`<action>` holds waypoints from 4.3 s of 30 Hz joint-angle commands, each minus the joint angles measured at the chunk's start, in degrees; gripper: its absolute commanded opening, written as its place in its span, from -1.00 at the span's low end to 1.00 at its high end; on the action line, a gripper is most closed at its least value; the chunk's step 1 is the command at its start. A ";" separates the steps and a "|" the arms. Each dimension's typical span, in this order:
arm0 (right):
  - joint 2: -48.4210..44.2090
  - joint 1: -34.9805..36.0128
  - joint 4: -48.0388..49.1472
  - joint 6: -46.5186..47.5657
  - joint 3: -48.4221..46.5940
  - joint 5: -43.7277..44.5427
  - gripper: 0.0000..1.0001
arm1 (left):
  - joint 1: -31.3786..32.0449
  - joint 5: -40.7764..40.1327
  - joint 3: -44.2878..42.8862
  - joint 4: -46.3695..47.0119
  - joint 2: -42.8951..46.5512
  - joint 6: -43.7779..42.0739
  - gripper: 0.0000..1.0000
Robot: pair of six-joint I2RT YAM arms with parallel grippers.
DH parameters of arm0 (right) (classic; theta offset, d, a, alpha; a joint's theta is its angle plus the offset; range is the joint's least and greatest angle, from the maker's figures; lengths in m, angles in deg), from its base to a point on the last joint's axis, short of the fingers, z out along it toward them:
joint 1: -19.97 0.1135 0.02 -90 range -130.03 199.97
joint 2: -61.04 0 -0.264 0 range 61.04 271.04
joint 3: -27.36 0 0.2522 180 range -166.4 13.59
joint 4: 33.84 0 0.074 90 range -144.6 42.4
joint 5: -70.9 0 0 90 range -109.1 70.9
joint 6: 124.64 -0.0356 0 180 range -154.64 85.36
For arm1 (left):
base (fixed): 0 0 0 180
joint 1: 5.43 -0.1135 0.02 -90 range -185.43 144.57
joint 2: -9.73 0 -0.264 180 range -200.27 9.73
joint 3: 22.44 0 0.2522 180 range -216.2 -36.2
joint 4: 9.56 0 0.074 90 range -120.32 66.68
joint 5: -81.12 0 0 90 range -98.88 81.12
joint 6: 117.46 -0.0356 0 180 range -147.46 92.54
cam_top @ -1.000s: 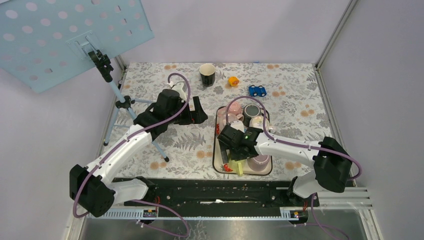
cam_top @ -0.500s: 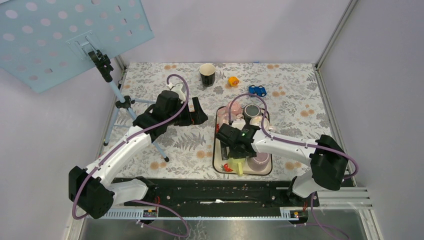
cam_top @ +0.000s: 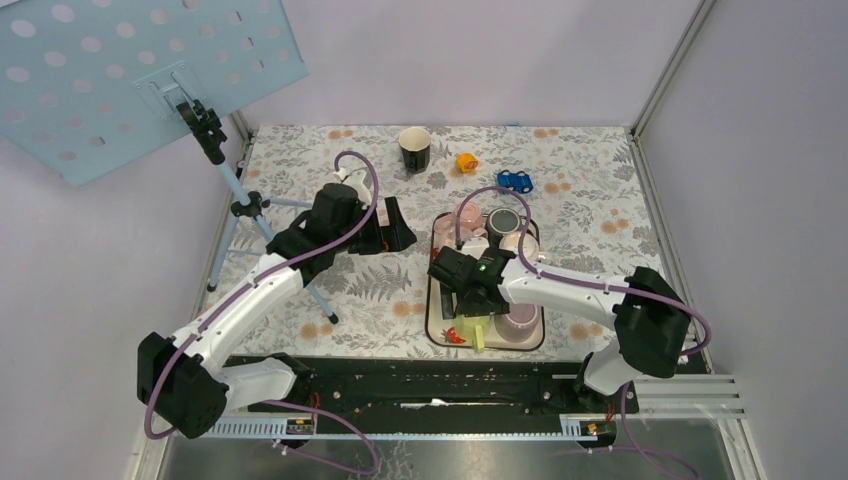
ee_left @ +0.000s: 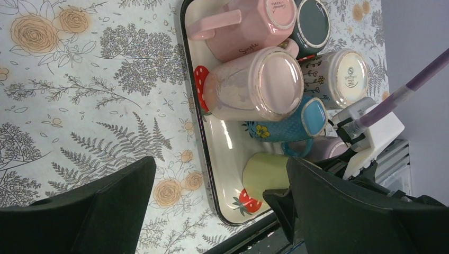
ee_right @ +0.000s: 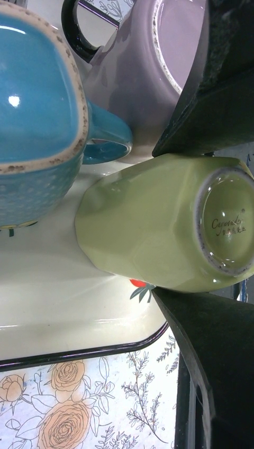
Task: Turn the mug right side up
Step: Turn over the cup on the tray.
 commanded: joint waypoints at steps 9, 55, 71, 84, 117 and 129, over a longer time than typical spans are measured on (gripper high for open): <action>-0.15 0.59 -1.25 -1.03 -0.43 0.23 0.99 | -0.18 1.80 1.40 3.07 2.50 1.17 0.97; -9.02 0.83 -0.41 -0.40 -8.85 -2.29 -0.68 | -0.38 7.32 5.95 1.26 8.65 5.64 0.97; -8.76 -8.95 8.64 5.43 -16.52 -9.45 -0.73 | -2.63 9.18 1.23 -6.98 13.70 9.07 0.97; -9.42 -18.78 32.48 3.19 -12.40 -25.08 -0.74 | -8.45 31.76 5.59 10.93 11.43 20.35 0.96; -10.74 -22.61 77.98 -18.60 1.55 -45.08 -0.74 | -10.57 39.58 16.83 50.77 7.68 45.08 0.56; -13.38 -22.55 83.21 -19.51 6.39 -38.85 -0.72 | -10.57 36.72 20.60 59.82 7.62 51.63 0.10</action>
